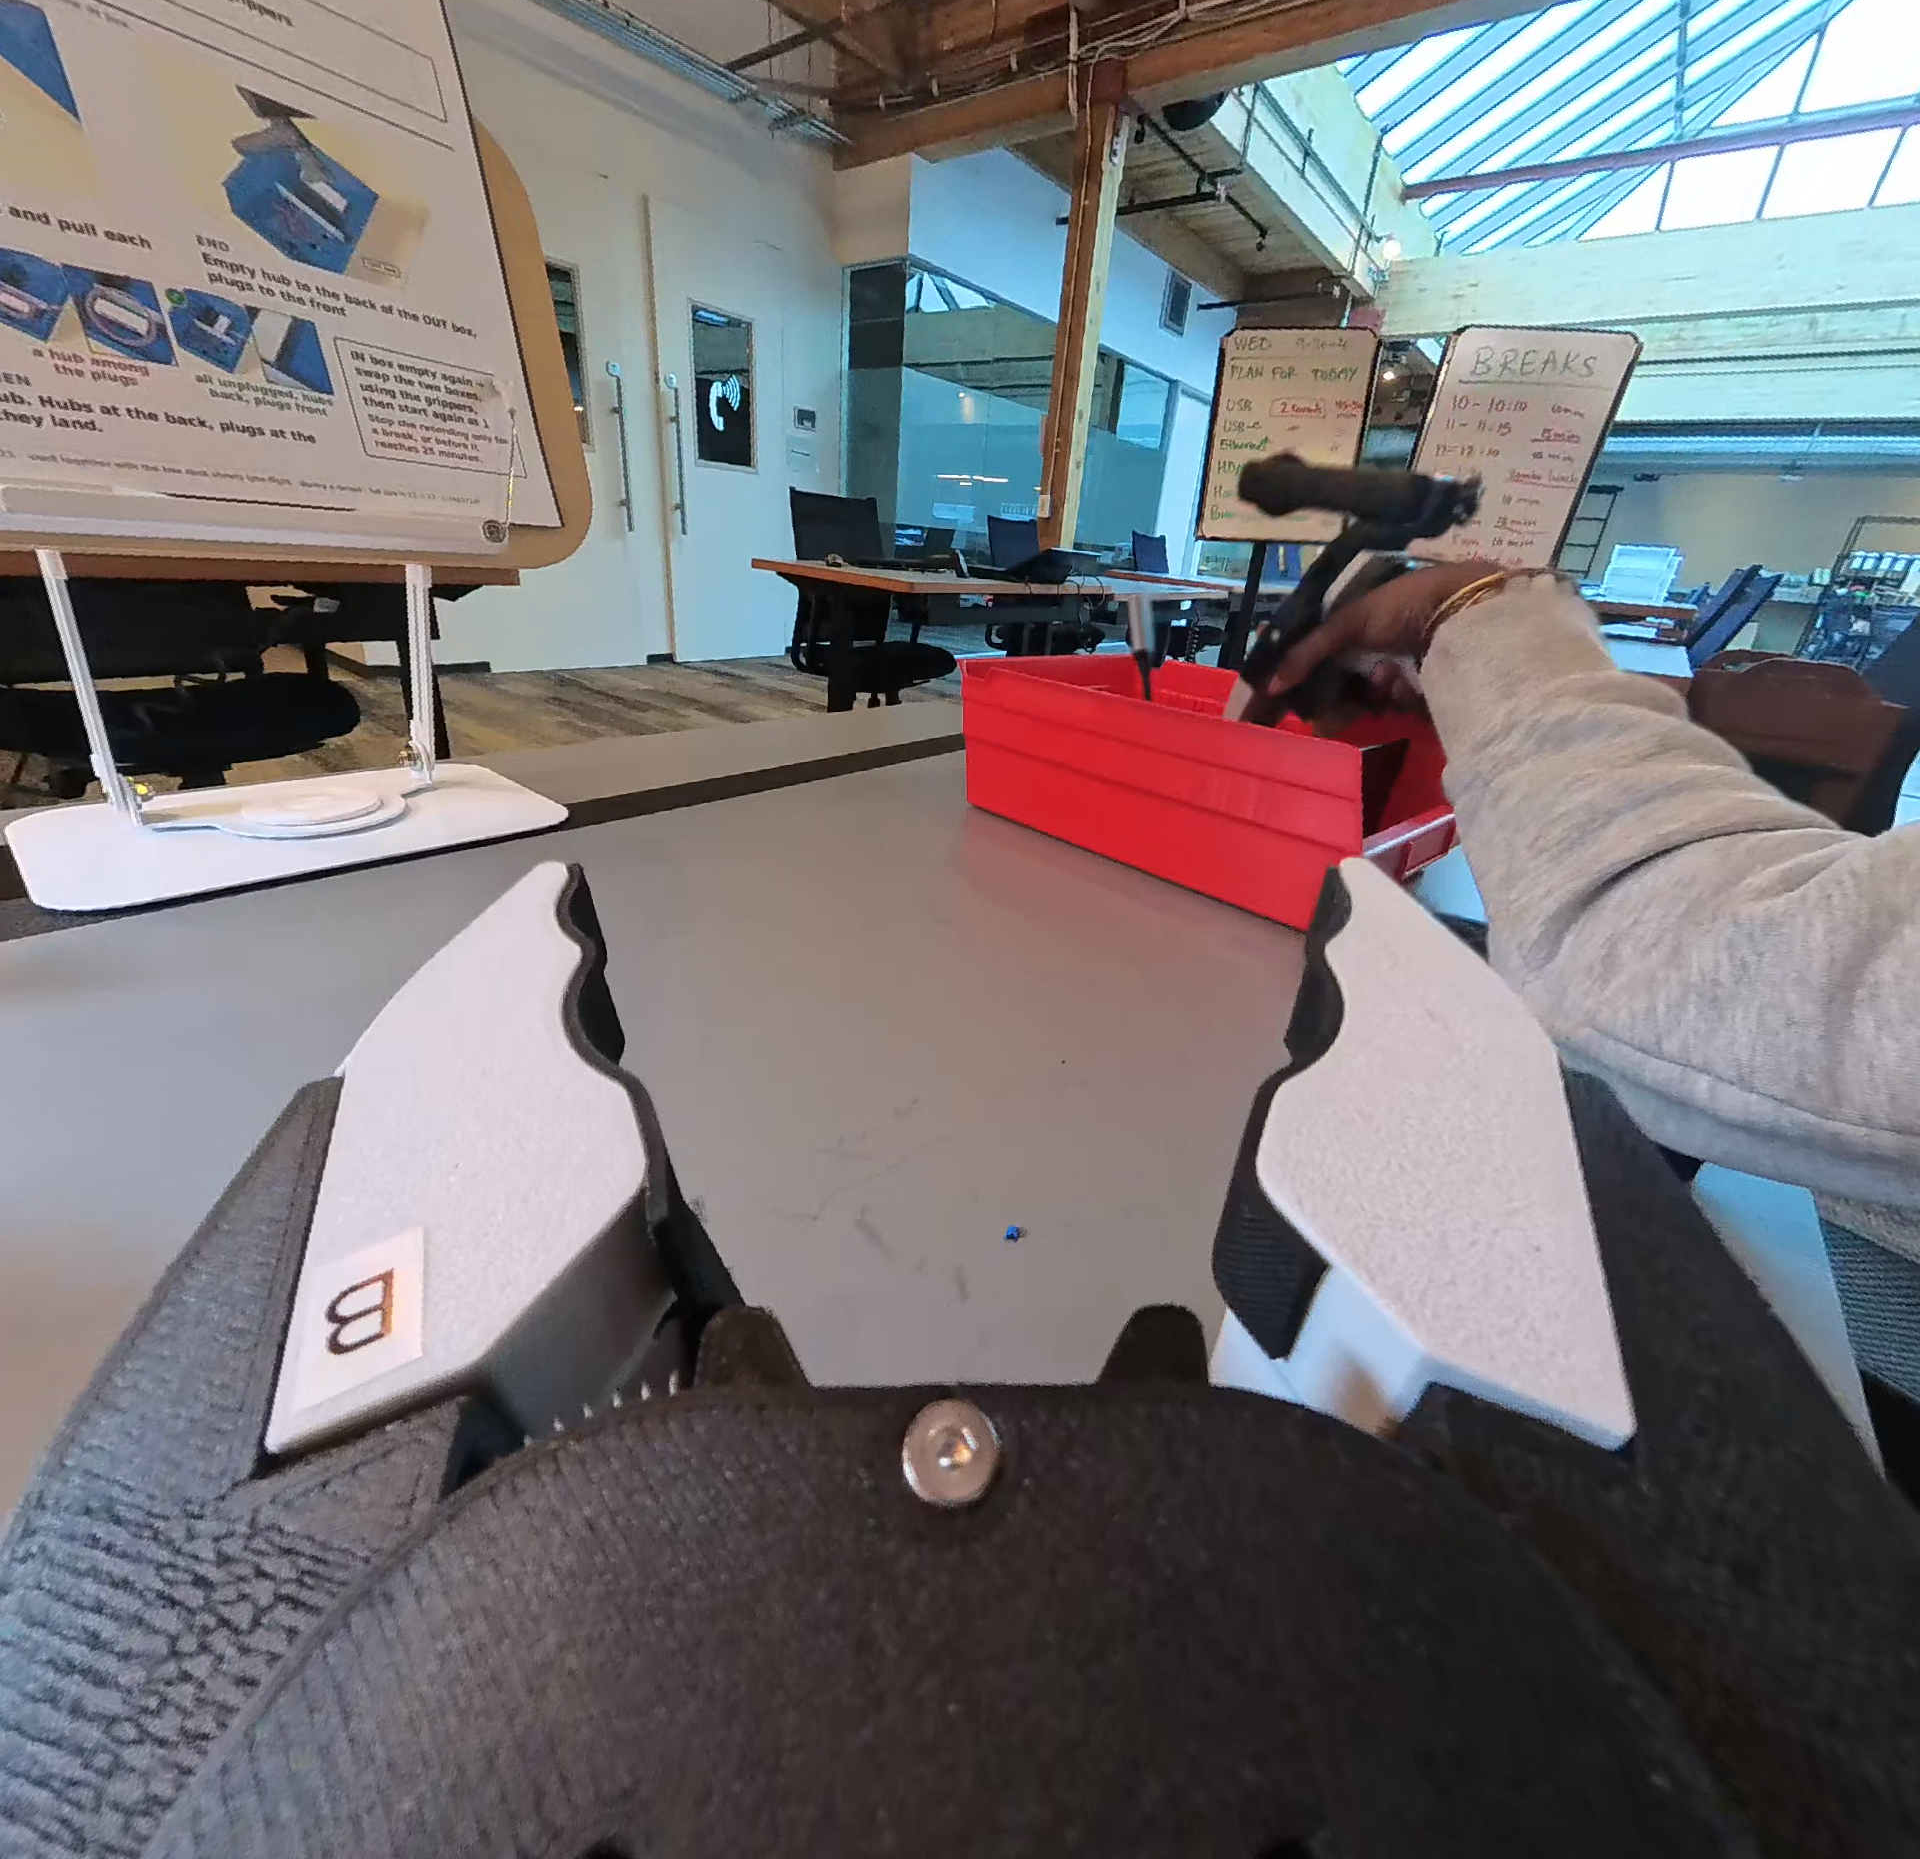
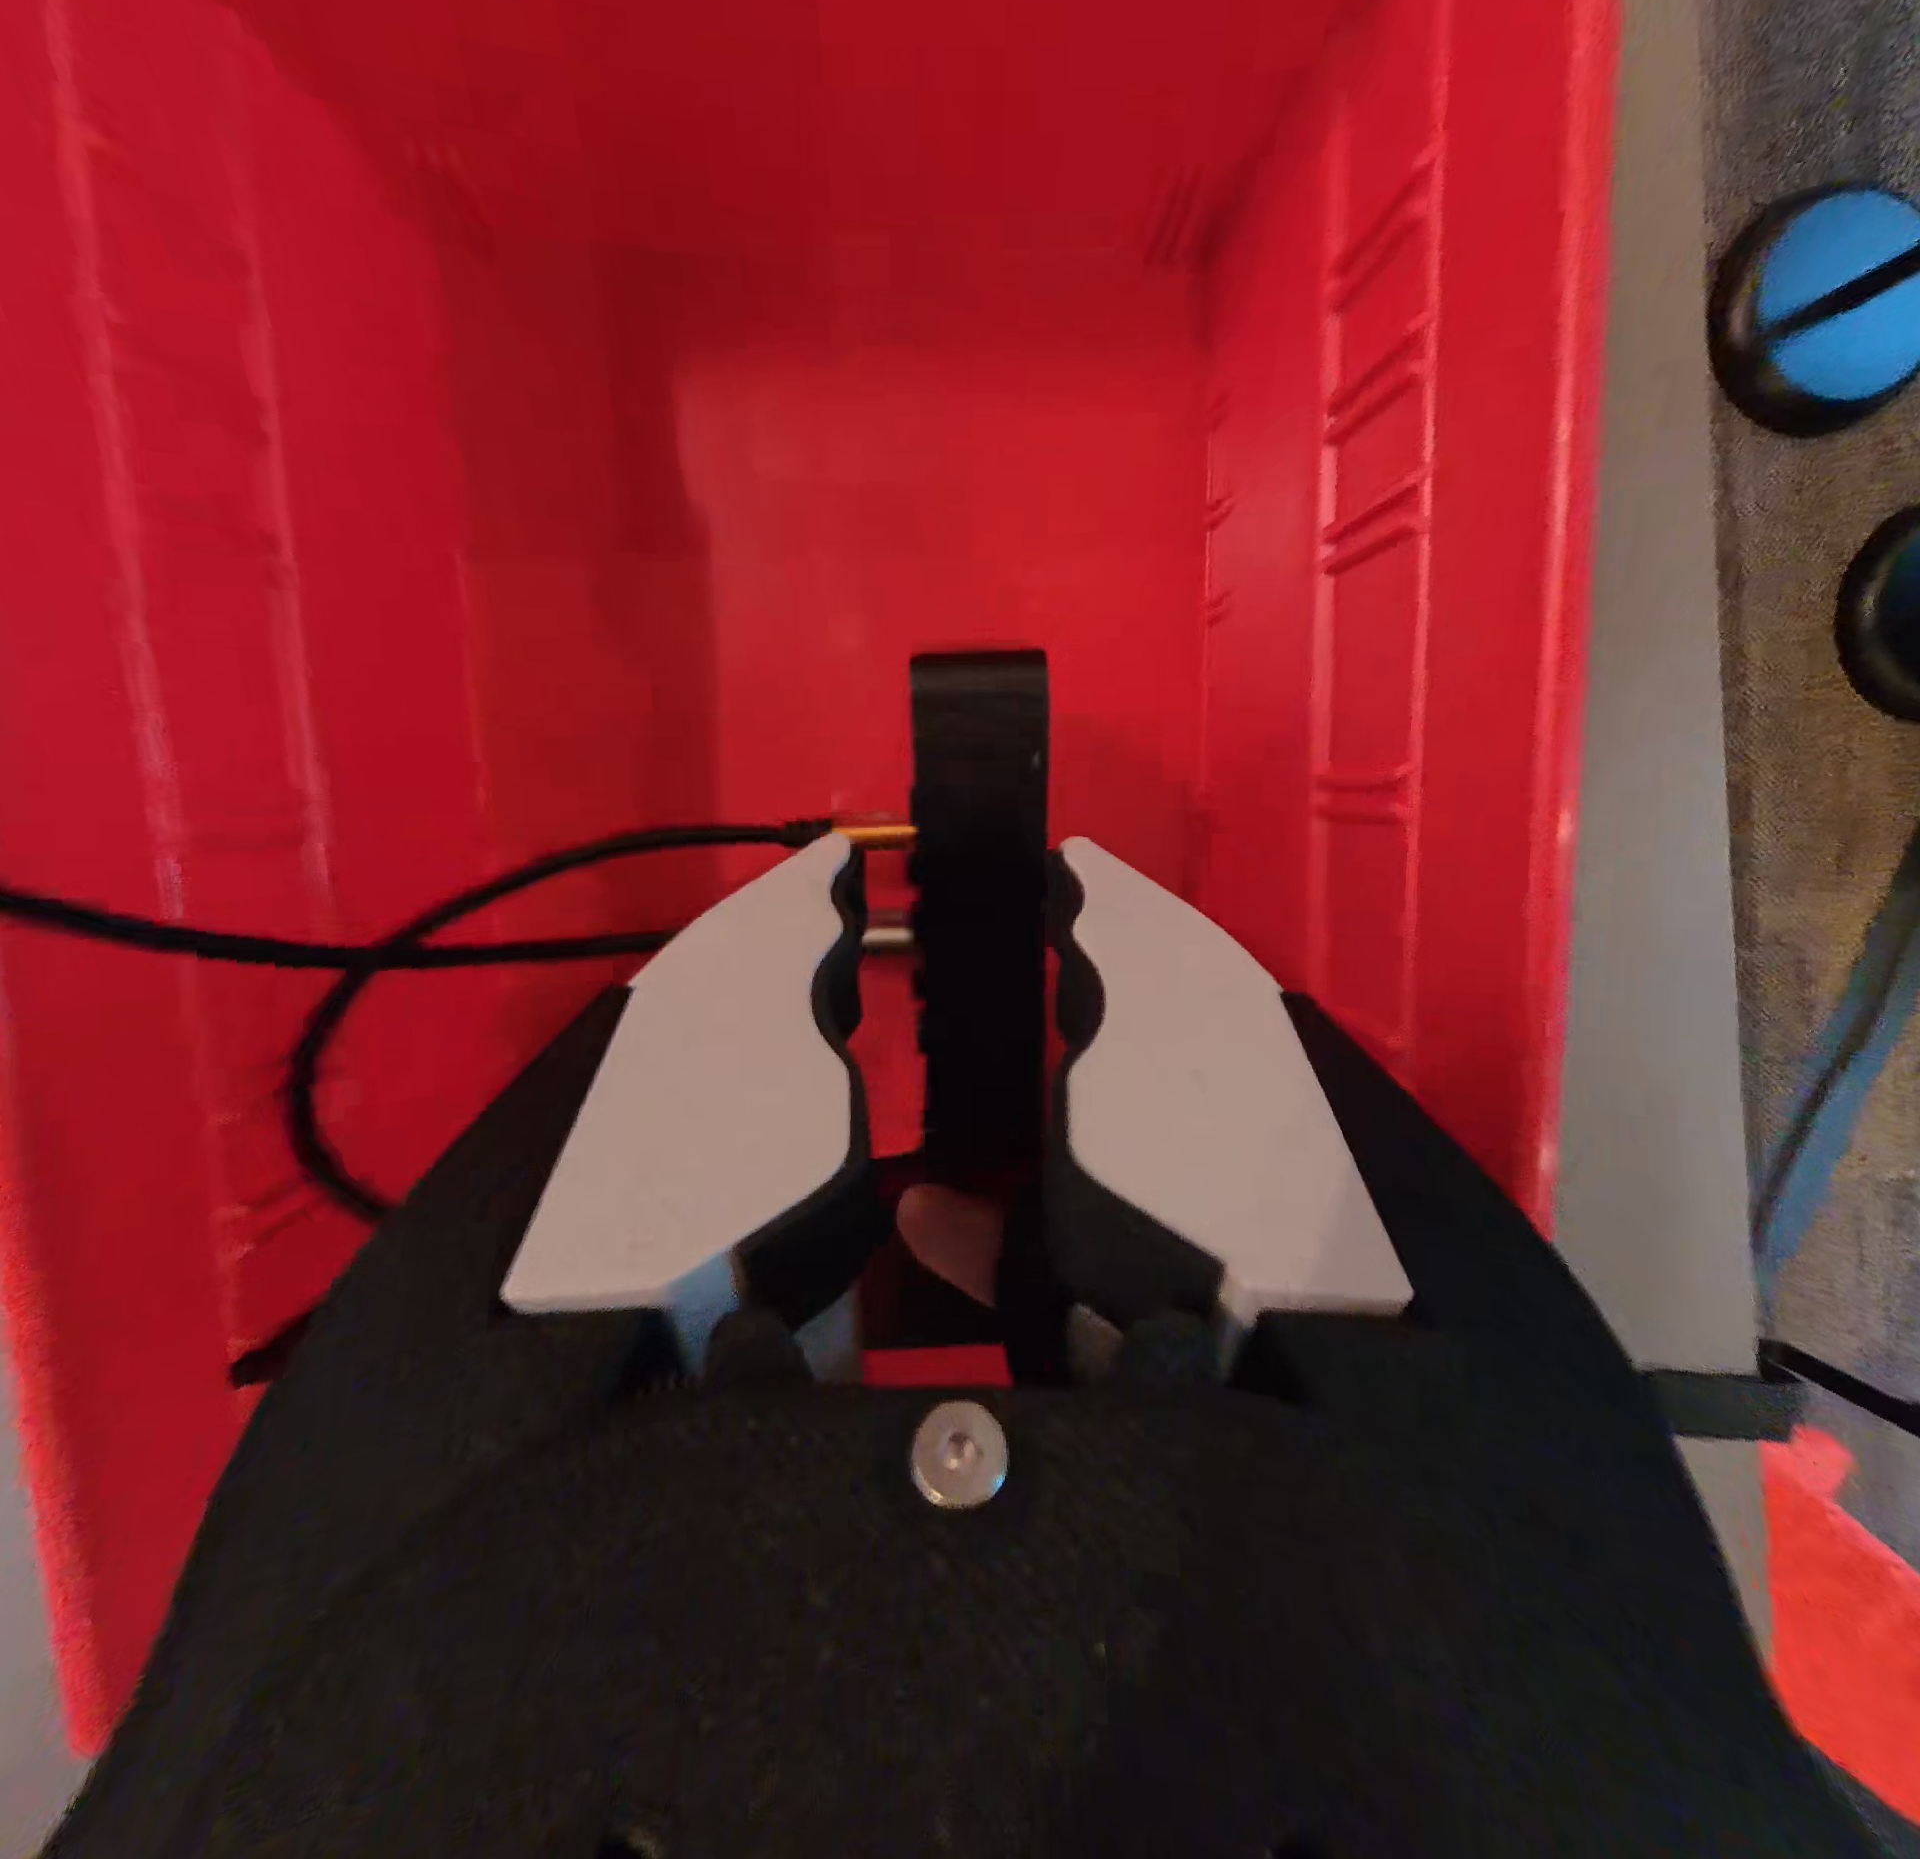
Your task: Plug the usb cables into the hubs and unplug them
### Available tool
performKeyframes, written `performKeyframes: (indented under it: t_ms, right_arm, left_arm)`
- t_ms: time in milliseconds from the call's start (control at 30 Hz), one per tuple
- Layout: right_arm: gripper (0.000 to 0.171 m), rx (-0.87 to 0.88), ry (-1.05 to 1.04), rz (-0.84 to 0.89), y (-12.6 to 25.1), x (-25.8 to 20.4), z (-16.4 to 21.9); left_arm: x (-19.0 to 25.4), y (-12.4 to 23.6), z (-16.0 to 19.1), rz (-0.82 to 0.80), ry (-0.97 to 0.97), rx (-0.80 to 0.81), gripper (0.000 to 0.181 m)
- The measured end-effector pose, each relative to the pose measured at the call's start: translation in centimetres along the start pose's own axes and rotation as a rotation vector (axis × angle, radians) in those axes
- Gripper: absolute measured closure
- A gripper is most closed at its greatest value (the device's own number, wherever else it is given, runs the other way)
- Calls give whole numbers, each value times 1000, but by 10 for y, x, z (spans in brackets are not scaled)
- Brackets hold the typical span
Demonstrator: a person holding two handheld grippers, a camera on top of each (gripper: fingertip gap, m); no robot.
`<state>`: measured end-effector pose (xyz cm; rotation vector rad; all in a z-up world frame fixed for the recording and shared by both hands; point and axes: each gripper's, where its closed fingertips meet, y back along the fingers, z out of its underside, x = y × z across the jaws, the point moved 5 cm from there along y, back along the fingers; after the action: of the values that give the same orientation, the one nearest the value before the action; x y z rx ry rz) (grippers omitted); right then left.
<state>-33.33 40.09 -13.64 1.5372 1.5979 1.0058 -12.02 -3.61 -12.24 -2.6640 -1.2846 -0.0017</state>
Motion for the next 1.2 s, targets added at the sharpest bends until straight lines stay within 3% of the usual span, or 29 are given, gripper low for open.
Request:
performKeyframes:
  t_ms: [167, 333, 433, 533, 700, 933, 1100, 1200]
  right_arm:
    - [97, 327, -36, -20, 46, -5, -31]
    - [63, 1115, 14, 119, 137, -10, -68]
    - [27, 1319, 18, 50, 175, -26, -70]
    - [25, 1358, 51, 179, 191, -27, -67]
    - [25, 1195, 6, 481, 186, -9, -65]
    - [25, 1190, -17, 485, 185, -14, -68]
    - [25, 1152, 11, 484, 181, -15, -69]
    - [25, 1129, 17, 486, 179, -14, -68]
  left_arm:
    - [2, -1, 4, 6, -27, -32, 55]
    - [2, -1, 2, 3, -38, -17, 55]
    - [2, -1, 2, -1, -36, -19, 55]
    - [2, -1, 3, -1, -48, -28, 55]
    - [5, -1, 4, 3, -84, -33, 55]
    - [10, 1, -1, 10, -127, -32, 55]
    - [21, 10, -48, 102, -150, -3, 61]
    - [8, 25, -94, 117, -212, 31, 78]
